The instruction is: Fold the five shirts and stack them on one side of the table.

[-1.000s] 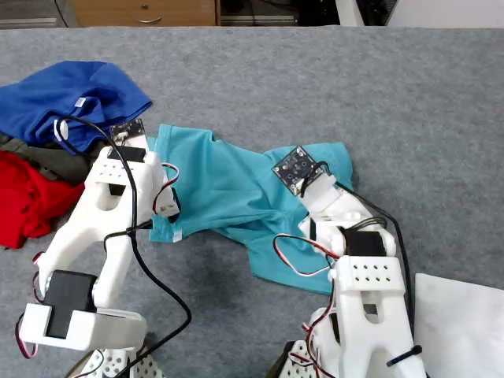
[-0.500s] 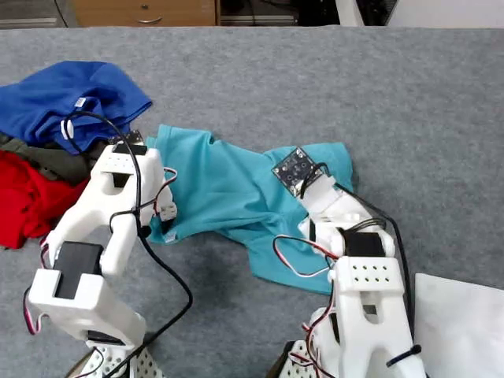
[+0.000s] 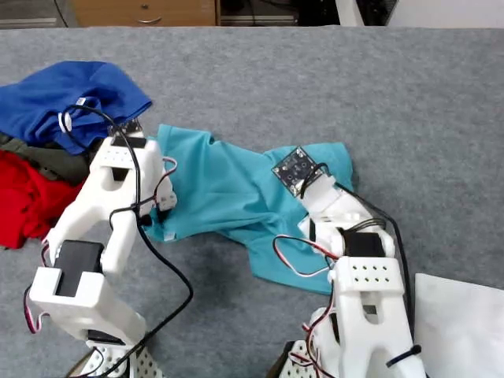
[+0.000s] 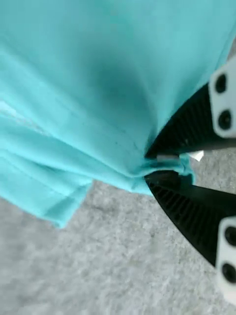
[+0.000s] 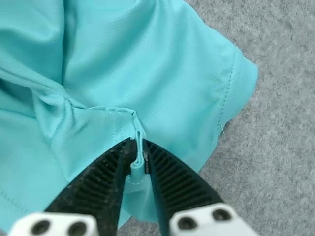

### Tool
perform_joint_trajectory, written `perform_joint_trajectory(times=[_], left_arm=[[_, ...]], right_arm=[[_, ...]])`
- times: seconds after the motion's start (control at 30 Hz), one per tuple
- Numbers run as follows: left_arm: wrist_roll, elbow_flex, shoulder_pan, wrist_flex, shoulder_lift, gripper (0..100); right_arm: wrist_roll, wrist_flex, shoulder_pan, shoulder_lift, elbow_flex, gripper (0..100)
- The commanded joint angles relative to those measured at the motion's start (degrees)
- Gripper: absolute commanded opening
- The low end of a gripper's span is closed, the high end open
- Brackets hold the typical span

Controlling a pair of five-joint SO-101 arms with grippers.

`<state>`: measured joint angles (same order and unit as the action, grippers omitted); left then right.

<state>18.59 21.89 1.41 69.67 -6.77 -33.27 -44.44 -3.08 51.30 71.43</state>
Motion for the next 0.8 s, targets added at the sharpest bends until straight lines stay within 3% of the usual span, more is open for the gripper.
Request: perform_joint_trajectory(times=[0.0, 0.37, 0.67, 0.77], left_arm=[[1.7, -9.2, -0.1, 3.5, 0.1, 2], [2.1, -44.7, -0.2, 17.8, -0.4, 2], [4.6, -68.5, -0.4, 17.9, -0.4, 2], [5.0, -78.6, -0.6, 17.2, -0.1, 2]], right_arm=[[0.0, -0.6, -0.3, 1.1, -3.0, 0.4], [0.4, -10.9, -0.4, 0.6, -32.7, 0.4], [0.5, -4.2, 0.5, 0.6, -47.6, 0.4], [4.3, -3.1, 3.1, 0.6, -54.8, 0.4]])
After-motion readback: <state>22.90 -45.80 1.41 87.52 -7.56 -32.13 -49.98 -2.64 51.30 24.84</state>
